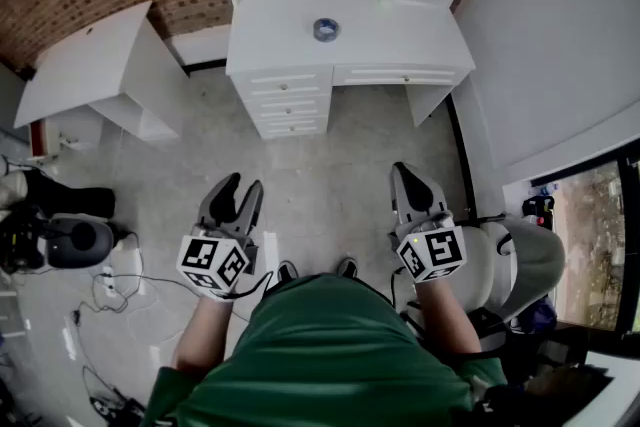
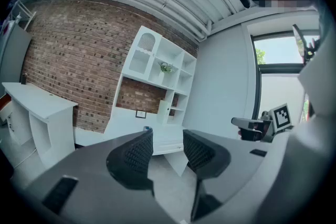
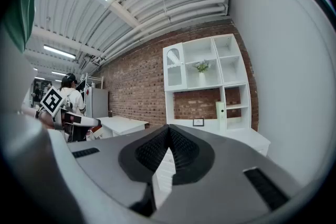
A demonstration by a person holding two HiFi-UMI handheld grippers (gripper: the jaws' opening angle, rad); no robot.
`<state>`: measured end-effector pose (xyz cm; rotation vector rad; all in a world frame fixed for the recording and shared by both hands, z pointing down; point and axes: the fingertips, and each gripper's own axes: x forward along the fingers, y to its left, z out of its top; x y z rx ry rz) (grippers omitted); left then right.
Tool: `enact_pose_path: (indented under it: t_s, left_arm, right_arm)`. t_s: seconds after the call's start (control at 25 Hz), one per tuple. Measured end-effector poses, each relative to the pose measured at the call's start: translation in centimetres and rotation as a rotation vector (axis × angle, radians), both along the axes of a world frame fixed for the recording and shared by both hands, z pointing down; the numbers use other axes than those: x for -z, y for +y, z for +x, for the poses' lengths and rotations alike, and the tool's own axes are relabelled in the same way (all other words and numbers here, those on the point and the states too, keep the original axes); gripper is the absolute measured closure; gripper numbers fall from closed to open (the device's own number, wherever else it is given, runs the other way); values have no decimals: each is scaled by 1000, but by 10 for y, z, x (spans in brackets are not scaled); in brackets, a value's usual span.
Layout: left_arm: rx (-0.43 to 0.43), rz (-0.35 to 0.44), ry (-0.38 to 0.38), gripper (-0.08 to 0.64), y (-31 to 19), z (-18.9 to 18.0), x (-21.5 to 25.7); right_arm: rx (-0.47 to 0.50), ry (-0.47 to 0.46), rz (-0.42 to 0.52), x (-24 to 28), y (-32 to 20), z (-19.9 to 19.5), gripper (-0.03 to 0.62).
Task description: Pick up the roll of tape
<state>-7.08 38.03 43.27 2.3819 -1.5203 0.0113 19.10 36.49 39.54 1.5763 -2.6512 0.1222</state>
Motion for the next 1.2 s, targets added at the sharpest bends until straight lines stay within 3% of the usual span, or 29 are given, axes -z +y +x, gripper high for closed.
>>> enact_pose_path:
  t_s: [0.4,0.52,0.68,1.0,1.2]
  left_arm:
    - [7,29,-19,370,13,84,15]
    - [9,41,-25,370,13,106,22]
    - [11,24,-41,370,18,130,18]
    - [46,-61,-60,370,15,121,-17]
    - [37,-70,-44,370,-24,107,-30]
  right_arm:
    - [-32,-63,23,9,20,90,565]
    - [-47,-70,15,11,19,114,419]
    - [-29,-51,9,8,21,132,387]
    - [-9,-68,-59,-24,3,135,387]
    - [-40,-61,-62,-29,-33,128,387]
